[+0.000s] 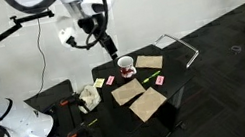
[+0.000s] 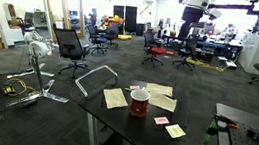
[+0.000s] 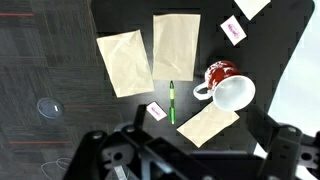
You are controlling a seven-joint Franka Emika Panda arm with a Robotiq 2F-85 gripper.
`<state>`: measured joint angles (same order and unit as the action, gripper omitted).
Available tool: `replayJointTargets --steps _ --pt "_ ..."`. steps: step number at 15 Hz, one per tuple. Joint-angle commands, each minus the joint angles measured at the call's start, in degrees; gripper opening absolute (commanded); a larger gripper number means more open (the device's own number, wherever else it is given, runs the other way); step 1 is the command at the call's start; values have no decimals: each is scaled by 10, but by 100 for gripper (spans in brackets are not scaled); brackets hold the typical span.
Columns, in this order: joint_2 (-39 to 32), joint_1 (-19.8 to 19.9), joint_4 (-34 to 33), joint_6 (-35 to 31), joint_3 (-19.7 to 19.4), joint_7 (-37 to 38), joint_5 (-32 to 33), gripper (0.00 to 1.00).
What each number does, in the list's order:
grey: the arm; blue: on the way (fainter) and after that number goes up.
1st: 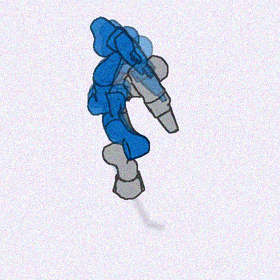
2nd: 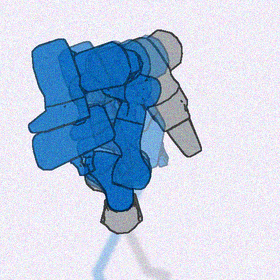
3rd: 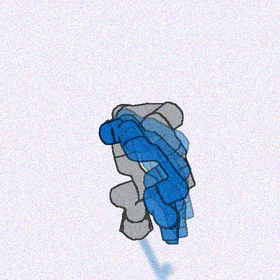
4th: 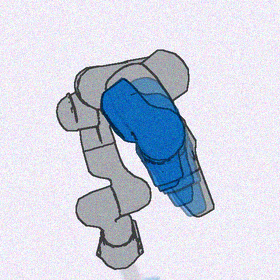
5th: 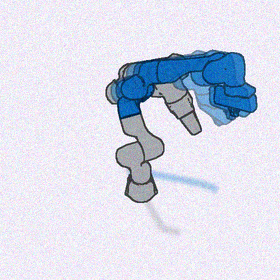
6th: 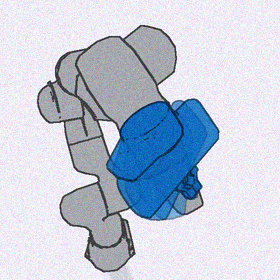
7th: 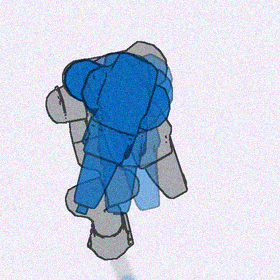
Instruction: Put the green pen inside the maroon mug
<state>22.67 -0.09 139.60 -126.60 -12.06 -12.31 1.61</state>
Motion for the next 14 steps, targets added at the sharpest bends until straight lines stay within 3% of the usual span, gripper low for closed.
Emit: replayJointTargets --steps 1,7,14 --pt "-103 -3 -80 -14 16 -27 -23 100" --pt "-211 7 -149 -45 47 -21 -12 100" --pt "-301 13 -185 -75 72 -21 -3 100"
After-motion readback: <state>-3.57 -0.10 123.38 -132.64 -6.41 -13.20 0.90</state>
